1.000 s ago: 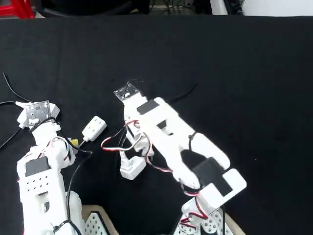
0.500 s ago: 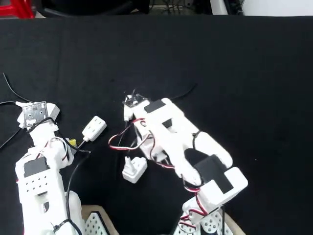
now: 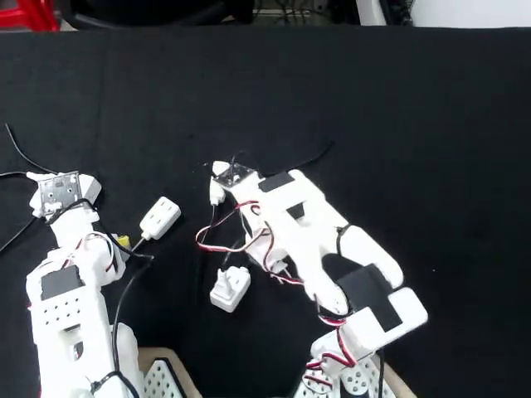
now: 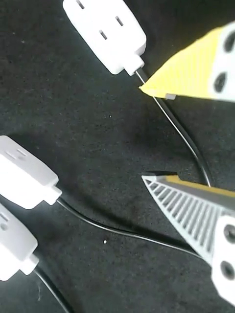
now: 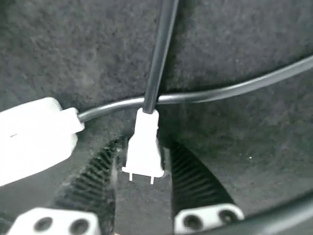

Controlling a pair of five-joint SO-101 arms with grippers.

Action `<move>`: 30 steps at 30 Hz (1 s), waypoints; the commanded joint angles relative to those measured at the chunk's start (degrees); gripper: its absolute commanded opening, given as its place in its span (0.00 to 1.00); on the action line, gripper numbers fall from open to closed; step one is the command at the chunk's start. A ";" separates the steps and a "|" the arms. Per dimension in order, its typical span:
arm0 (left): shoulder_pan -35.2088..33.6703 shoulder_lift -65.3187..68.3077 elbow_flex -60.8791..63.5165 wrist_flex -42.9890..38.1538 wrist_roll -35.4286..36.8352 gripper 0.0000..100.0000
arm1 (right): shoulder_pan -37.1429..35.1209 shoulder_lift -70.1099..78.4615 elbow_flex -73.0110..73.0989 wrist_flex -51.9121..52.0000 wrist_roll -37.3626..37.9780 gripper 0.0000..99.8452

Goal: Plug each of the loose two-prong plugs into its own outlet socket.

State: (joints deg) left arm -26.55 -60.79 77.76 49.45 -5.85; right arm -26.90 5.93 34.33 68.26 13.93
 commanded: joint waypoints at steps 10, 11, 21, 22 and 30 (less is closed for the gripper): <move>-0.40 -0.70 -0.13 -1.32 -0.26 0.25 | 2.20 -49.45 -7.52 17.85 2.29 0.01; -0.40 -0.70 -0.13 -1.32 -0.26 0.25 | 2.90 -52.97 -8.04 17.67 2.29 0.01; -0.13 -0.70 1.36 -5.27 0.18 0.25 | 1.23 -69.93 -5.76 0.62 -2.90 0.01; -0.04 -0.70 1.27 -5.36 0.18 0.25 | -0.53 -69.76 -4.35 -1.14 -3.34 0.01; 2.59 -0.70 2.24 -5.45 1.76 0.25 | -9.41 -67.12 10.86 -8.09 5.19 0.01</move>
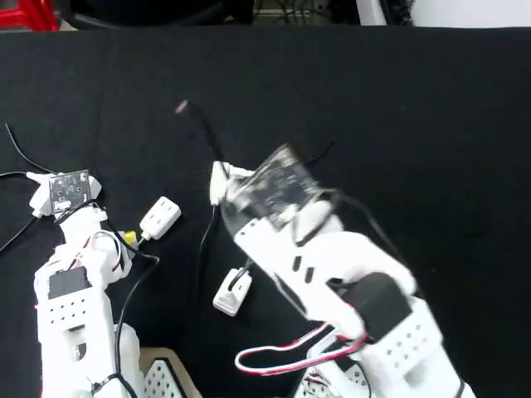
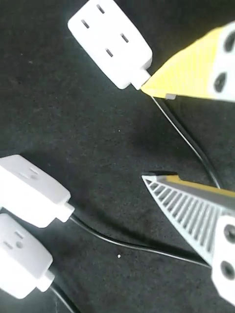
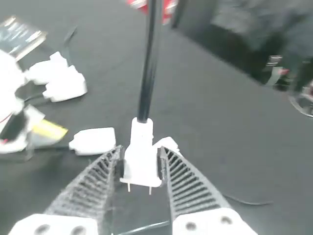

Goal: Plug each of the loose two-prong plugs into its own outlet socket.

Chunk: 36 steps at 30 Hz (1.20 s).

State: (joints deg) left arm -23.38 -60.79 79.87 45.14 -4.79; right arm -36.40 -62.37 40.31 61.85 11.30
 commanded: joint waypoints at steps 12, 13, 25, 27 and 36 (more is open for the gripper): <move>-1.27 -0.70 2.77 -5.45 0.62 0.25 | 26.73 2.33 17.71 13.63 55.91 0.01; -1.27 -0.70 2.86 -5.45 0.62 0.25 | 26.29 2.33 20.26 11.69 55.91 0.01; -1.27 -0.70 3.03 -5.45 0.62 0.25 | 29.10 2.33 41.63 -11.16 56.09 0.07; -1.27 -0.70 3.03 -5.45 0.62 0.25 | 29.10 2.33 41.71 -11.16 56.09 0.11; -1.27 -0.70 2.95 -5.54 0.62 0.25 | 24.97 2.24 38.64 -8.88 54.77 0.10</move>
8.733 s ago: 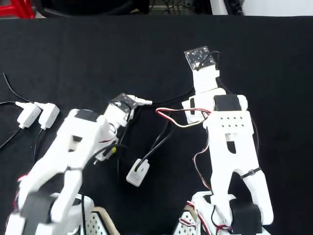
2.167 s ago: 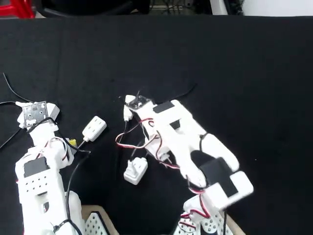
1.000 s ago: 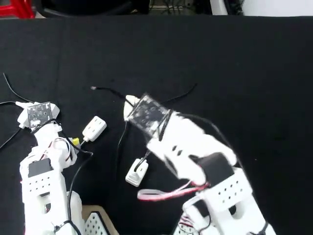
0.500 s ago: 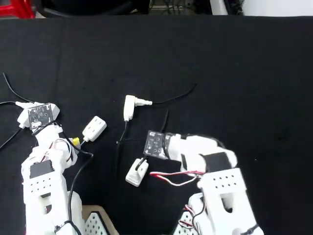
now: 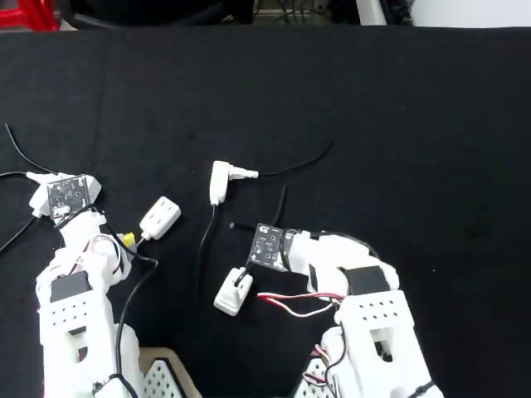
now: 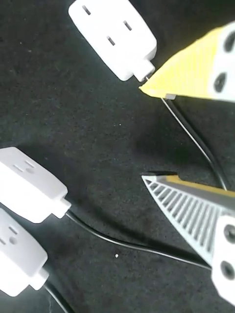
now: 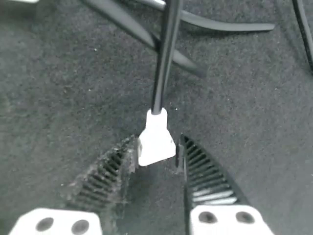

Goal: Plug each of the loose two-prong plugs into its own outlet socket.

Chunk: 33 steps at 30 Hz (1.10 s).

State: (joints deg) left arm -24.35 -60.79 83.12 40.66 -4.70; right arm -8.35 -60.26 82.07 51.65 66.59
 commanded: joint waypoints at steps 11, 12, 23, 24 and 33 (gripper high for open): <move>-0.40 -0.70 -0.31 -1.05 0.53 0.25 | -6.59 0.40 -7.69 2.02 -7.65 0.13; -0.40 -0.70 -0.31 -1.05 0.53 0.25 | -6.59 1.01 -7.69 2.02 -7.56 0.13; -0.57 -0.70 0.13 -2.46 -1.93 0.25 | -6.42 28.79 -17.80 1.14 -6.68 0.13; -0.48 -0.70 0.40 -2.64 -2.20 0.25 | -5.98 31.60 -19.30 0.62 -6.68 0.13; -0.40 -0.70 0.48 -2.64 -2.55 0.25 | -0.79 49.10 -28.44 -0.70 -3.08 0.13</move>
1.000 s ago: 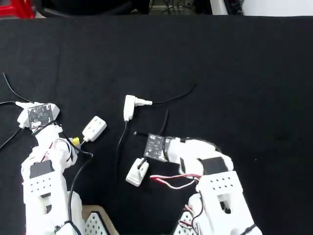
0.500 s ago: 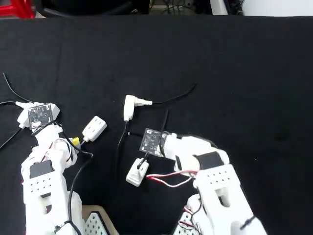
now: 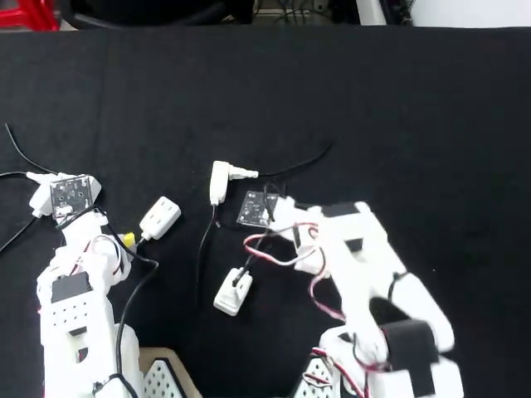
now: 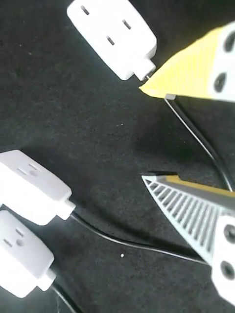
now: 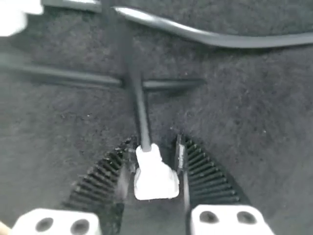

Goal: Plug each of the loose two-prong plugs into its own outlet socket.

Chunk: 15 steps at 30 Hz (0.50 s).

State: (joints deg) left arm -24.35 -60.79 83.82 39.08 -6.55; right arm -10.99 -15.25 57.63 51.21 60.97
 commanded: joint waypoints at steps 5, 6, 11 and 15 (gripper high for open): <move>-0.40 -0.70 -0.22 -1.05 -0.70 0.25 | 3.52 3.74 -4.62 0.09 2.81 0.16; -0.40 -0.70 -0.22 -1.05 -0.70 0.25 | 4.04 3.56 -4.62 0.09 3.25 0.16; -0.40 -0.70 -0.22 -1.05 -0.70 0.25 | 3.96 4.35 -4.62 0.00 5.10 0.15; -0.40 -0.70 -0.13 -1.05 -0.70 0.25 | 3.34 5.14 -4.79 0.00 5.19 0.07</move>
State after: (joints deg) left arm -24.35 -60.79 83.91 39.08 -6.99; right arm -8.70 -11.30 55.08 51.30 65.54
